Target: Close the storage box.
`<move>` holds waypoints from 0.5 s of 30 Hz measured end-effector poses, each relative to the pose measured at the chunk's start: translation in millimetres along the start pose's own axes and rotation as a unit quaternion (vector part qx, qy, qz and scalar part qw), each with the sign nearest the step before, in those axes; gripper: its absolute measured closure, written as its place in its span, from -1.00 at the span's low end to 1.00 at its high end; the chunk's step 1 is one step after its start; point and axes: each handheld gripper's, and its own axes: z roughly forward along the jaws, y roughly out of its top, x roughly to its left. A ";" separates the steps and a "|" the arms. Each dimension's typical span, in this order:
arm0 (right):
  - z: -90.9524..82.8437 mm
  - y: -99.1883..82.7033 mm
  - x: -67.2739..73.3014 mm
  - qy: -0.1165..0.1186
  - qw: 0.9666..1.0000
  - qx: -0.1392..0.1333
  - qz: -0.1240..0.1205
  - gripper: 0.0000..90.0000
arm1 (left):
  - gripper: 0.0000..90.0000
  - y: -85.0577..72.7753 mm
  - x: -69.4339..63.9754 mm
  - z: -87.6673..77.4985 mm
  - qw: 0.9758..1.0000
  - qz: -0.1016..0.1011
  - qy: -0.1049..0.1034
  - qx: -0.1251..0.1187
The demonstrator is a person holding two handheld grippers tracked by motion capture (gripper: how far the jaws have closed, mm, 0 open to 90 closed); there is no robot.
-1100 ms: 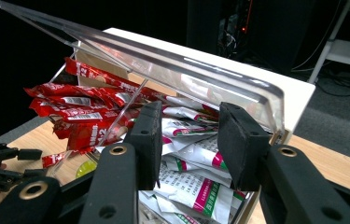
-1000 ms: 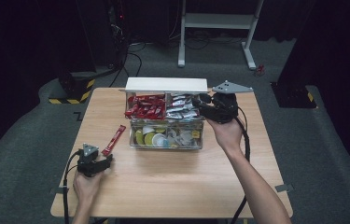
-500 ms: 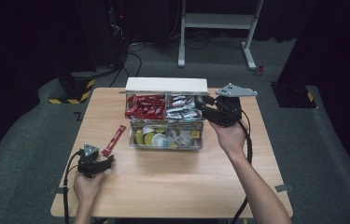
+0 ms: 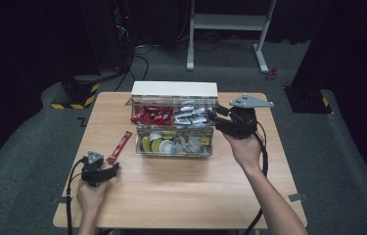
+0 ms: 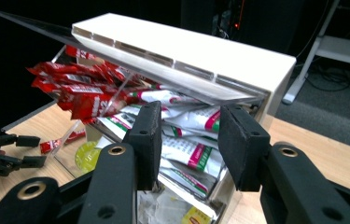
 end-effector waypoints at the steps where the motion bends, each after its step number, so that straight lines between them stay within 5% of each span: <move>1: 0.4 -1.1 -0.9 0.000 1.000 0.001 0.002 0.32 | -0.32 0.0 0.0 0.0 1.000 0.000 0.000 0.000; 15: 1.4 -13.0 -2.5 -0.005 1.000 0.006 0.002 0.32 | -0.33 0.0 -1.1 0.2 1.000 0.002 0.002 0.001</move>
